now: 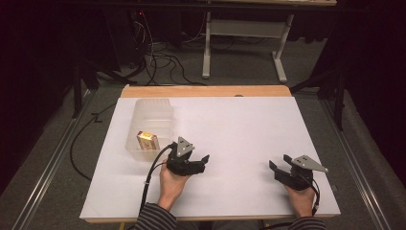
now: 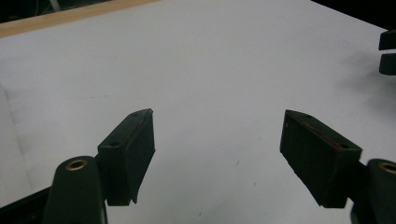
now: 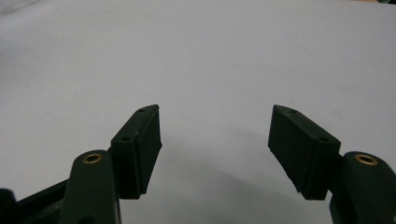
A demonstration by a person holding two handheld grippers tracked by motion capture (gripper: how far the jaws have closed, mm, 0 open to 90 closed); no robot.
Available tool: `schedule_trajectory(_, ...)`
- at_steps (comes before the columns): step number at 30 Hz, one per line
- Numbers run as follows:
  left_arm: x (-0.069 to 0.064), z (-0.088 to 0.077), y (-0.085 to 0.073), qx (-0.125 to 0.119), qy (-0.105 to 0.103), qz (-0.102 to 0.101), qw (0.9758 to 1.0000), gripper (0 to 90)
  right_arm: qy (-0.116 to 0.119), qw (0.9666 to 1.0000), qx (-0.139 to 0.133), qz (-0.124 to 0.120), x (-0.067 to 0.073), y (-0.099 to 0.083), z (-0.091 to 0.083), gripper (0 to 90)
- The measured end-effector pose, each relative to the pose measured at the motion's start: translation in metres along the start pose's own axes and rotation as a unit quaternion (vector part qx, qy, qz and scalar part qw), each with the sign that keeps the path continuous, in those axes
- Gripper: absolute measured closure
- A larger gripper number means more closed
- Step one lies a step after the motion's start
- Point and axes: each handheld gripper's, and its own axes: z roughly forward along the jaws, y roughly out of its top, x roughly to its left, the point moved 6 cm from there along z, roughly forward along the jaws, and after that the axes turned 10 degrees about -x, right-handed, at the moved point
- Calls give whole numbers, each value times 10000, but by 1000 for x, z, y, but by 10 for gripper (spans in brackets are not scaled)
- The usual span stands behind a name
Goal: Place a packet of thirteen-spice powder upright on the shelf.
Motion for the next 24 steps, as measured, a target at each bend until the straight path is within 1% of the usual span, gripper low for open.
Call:
schedule_trajectory(5, 0, 6, -8, 37, 19, -32, 10000, 270, -5, 10000, -10, -19, 0, 0, 0, 349)
schedule_trajectory(6, 0, 7, -9, 62, 26, -3, 10000, 270, -4, 10000, -11, -22, 0, 0, 0, 348)
schedule_trajectory(8, 0, 9, -12, 51, 45, -15, 10000, 270, -11, 10000, -24, -33, 0, 0, 0, 349)
schedule_trajectory(14, 2, 15, -21, 90, 107, -27, 9999, 270, -19, 10000, -2, -45, 0, 0, 0, 349)
schedule_trajectory(15, 3, 16, -23, 110, 137, -9, 9998, 270, -18, 10000, 0, -51, 0, 0, 0, 349)
schedule_trajectory(16, 3, 18, -24, 147, 120, -2, 9998, 270, -19, 10000, -2, -48, 0, 0, 0, 349)
schedule_trajectory(18, 3, 20, -26, 185, 146, 68, 9997, 269, -17, 10000, 10, -46, 0, 0, 0, 349)
schedule_trajectory(21, 2, 23, -27, 155, 157, 59, 9997, 269, -5, 10000, 21, -73, 0, 0, 1, 349)
schedule_trajectory(24, 1, 26, -29, 174, 164, 77, 9997, 269, -7, 10000, 20, -68, 0, 0, 0, 349)
